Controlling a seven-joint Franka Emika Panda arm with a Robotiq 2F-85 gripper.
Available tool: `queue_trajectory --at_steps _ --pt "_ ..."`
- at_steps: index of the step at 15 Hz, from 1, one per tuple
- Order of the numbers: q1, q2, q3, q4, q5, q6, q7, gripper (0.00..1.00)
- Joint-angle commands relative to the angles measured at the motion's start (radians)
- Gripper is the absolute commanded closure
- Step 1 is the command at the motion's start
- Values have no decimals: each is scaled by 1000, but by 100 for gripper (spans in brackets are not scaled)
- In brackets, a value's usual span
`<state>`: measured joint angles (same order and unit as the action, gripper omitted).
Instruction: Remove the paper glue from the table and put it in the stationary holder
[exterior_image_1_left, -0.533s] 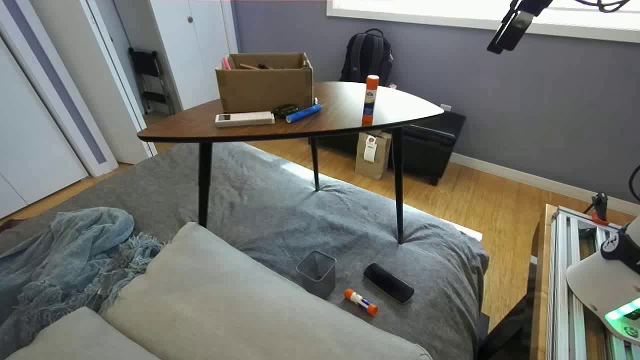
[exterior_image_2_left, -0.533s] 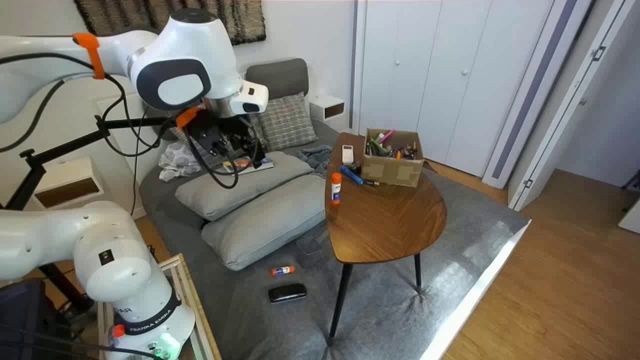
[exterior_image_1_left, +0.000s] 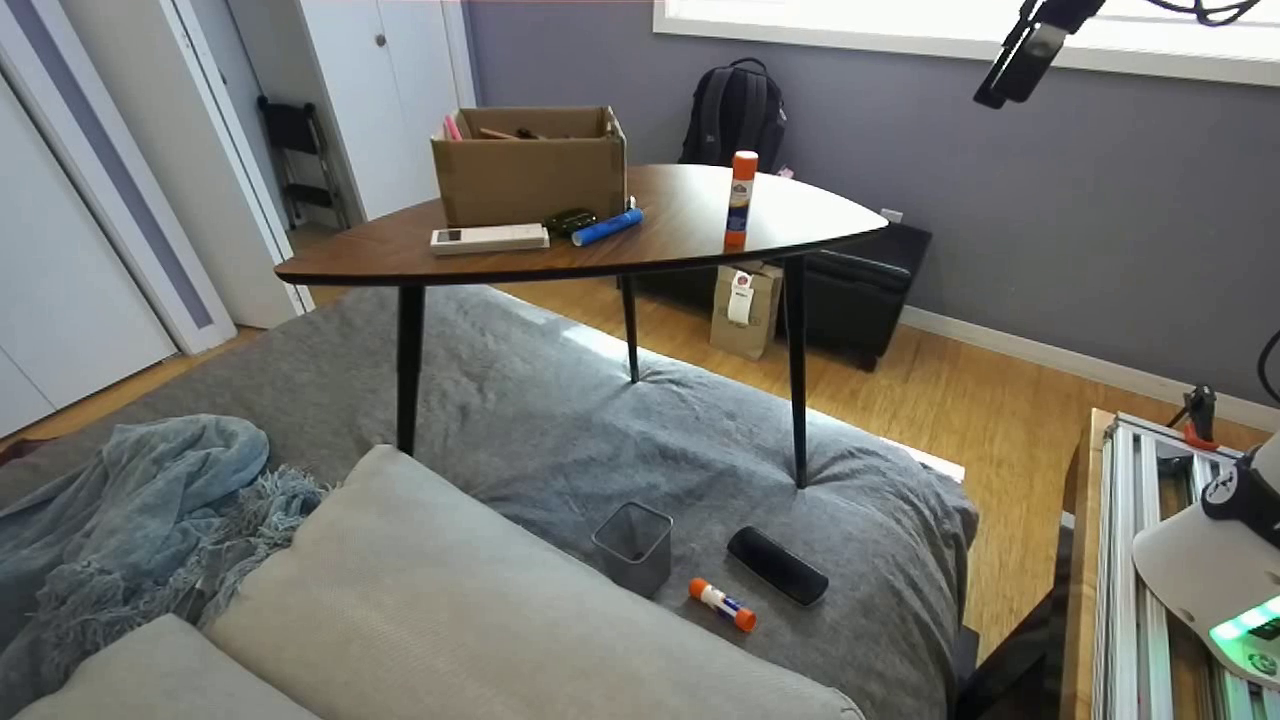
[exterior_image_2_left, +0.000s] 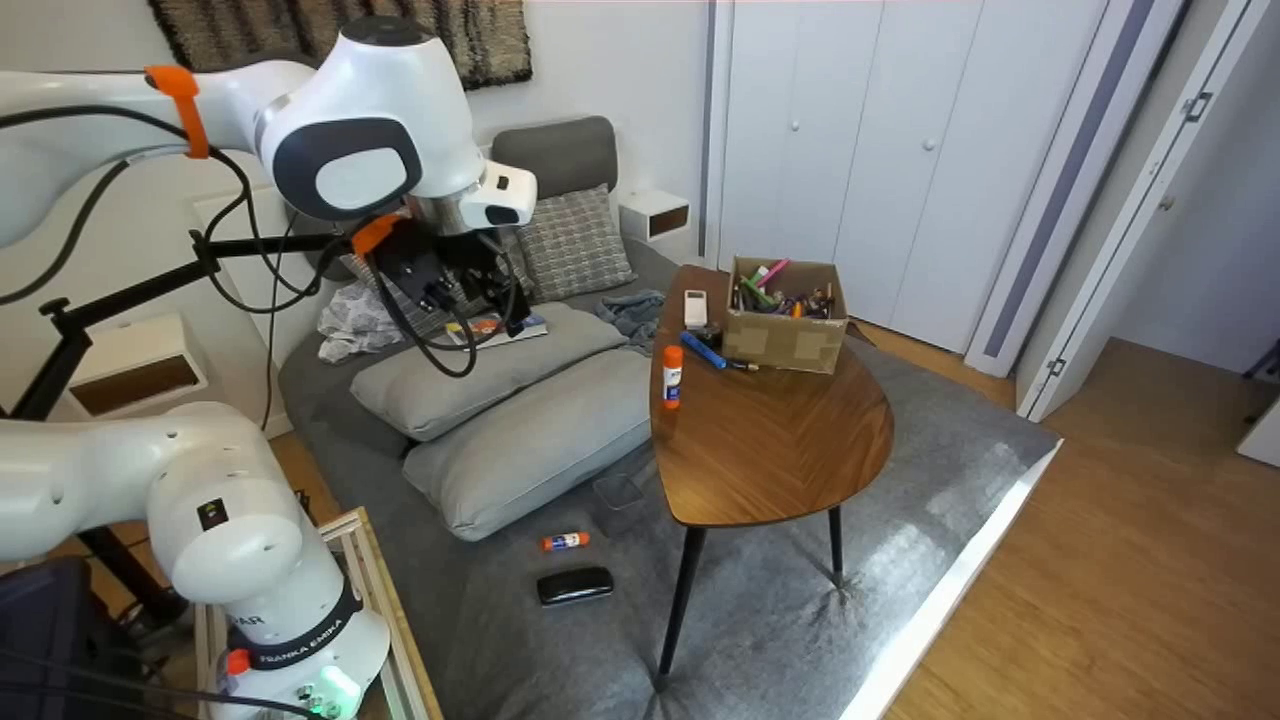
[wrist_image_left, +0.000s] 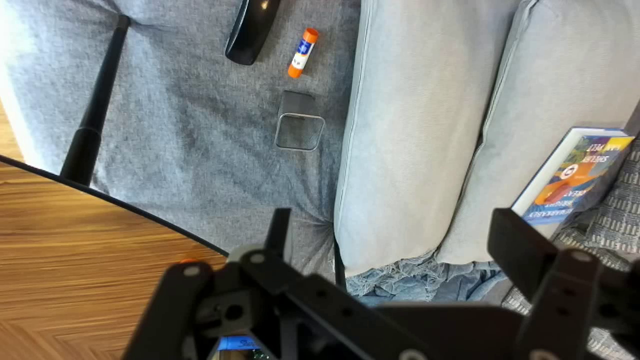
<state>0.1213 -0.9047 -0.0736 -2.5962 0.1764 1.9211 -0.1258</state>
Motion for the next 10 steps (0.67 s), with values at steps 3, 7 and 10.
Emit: queue_trajectory --at_steps 3,7,10 --pt "-13 2 9 2 9 -3 -9 0" --pt "-13 2 9 2 9 -3 -9 0" --pt "-23 27 17 5 5 16 8 0"
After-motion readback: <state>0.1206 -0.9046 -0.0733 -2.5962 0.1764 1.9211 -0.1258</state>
